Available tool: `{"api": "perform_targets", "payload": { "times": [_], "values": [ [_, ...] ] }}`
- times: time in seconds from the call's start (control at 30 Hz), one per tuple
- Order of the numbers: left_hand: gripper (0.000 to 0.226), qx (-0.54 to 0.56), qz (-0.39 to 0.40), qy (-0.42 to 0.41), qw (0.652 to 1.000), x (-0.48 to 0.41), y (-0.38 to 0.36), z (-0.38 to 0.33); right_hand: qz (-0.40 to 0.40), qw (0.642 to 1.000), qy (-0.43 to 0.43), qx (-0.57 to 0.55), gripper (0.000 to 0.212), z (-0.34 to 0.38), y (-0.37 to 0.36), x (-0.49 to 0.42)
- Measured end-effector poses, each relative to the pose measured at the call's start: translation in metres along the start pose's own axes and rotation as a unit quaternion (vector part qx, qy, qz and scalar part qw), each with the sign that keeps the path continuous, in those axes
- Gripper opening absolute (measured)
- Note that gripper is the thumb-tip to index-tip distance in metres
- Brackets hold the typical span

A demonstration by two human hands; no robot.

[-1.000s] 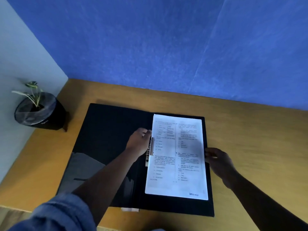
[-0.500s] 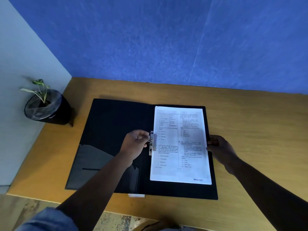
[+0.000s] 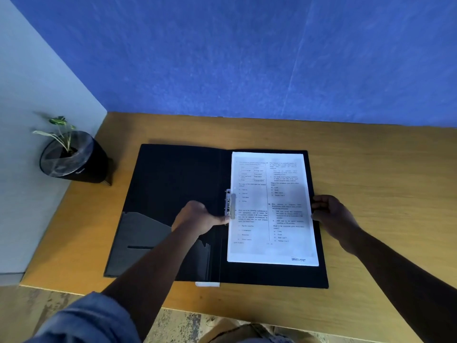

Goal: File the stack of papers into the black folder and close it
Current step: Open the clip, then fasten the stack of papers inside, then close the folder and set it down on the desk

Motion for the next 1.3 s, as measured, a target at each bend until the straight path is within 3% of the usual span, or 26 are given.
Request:
{"api": "perform_targets", "payload": {
  "times": [0.23,0.53,0.8,0.97,1.13,1.3],
  "values": [
    [0.054,-0.126,-0.052,-0.018,0.991,0.006,-0.011,-0.007,0.001,1.000,0.002,0.014,0.044,-0.002,0.001,-0.003],
    [0.057,-0.109,-0.072,-0.015,0.991,0.002,-0.016,0.001,0.004,1.000,0.002,0.020,0.044,-0.004,0.002,-0.006],
    [0.054,-0.118,-0.078,-0.081,0.987,0.012,-0.013,0.014,-0.001,1.000,0.006,0.024,0.037,0.000,0.001,0.003],
    [0.050,-0.047,-0.162,-0.114,0.979,0.028,0.024,0.046,-0.082,0.994,0.056,0.035,0.029,-0.012,-0.004,0.040],
    [0.024,0.048,-0.268,-0.127,0.954,0.031,0.085,0.101,-0.073,0.995,0.048,0.050,0.036,-0.049,-0.013,0.078],
    [0.043,0.047,-0.277,-0.067,0.957,0.020,0.115,0.144,-0.083,0.996,0.003,0.042,0.038,-0.063,-0.034,0.102]
  ]
}}
Point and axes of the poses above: each hand's wrist, its own x-axis away from the middle knuckle, its own y-axis out of the back of the hand, z = x × y, the point moved 2 cm from there along -x, towards the middle knuckle, and after that the axes turned 8 degrees about -y, right-handed, at the moved point
